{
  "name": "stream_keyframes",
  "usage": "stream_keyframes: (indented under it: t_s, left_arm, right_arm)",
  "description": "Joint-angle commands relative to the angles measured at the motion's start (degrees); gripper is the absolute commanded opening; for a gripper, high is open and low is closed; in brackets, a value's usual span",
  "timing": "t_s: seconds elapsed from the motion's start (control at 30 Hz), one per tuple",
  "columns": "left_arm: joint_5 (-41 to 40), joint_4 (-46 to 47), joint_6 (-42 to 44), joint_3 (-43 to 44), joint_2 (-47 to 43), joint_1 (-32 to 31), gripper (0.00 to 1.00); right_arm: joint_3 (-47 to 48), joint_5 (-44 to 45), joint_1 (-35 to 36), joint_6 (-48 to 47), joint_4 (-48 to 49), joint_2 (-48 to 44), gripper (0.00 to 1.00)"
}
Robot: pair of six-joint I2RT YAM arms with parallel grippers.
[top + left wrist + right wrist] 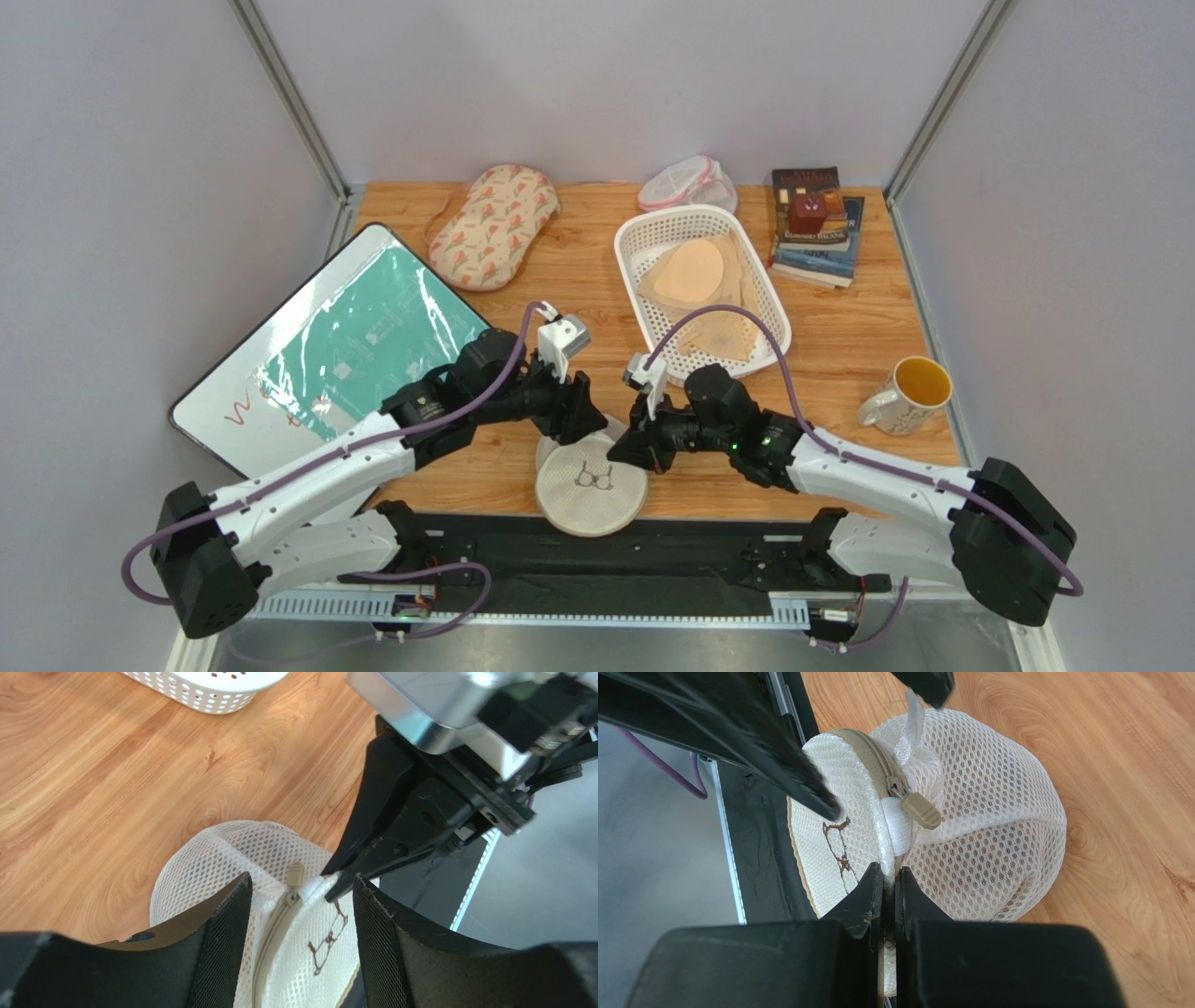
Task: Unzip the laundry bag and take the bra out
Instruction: Unzip the laundry bag at the center of the board.
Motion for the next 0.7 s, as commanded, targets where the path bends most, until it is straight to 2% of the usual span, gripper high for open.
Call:
stream_keyframes:
  t_s: [0.0,0.27,0.47,0.67]
  left_arm:
    - [2.53,4.99,2.42,1.40,3.54,-0.23,0.61]
    - [2.88,8.15,2.86,1.93,7.41,-0.23,0.55]
    - [2.71,6.49,3.56,3.07,10.05,-0.23,0.50]
    - [2.53,5.08,3.03,2.20,9.08,-0.23,0.48]
  right_arm:
    - [-0.27,0.25,0.18,-0.88,1.24,-2.37,0.00]
    - [-0.10,-0.10,0.18,-0.79,1.33,-1.93,0.00]
    - [-0.27,0.25,0.27,-0.88,1.07,-2.37,0.00]
    - [-0.27,0.61,0.18,-1.05,0.89,-2.64,0.00]
